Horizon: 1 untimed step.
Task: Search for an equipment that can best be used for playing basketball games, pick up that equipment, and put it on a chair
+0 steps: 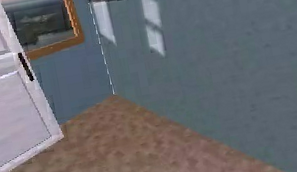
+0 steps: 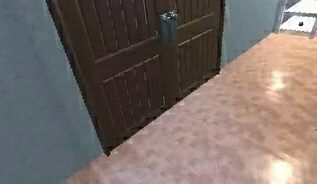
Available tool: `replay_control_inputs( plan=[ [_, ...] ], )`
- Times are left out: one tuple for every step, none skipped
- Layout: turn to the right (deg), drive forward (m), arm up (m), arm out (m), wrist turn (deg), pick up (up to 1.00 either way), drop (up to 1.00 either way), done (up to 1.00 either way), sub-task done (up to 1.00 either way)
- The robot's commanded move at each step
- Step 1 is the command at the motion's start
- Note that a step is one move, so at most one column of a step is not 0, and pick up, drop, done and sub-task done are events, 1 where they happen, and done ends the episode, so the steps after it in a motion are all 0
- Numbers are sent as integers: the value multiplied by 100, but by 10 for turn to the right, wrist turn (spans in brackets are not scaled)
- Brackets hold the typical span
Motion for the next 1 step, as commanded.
replay_control_inputs(
  plan=[
    [450,0,0,0,0,0,0,0,0]
  ],
)
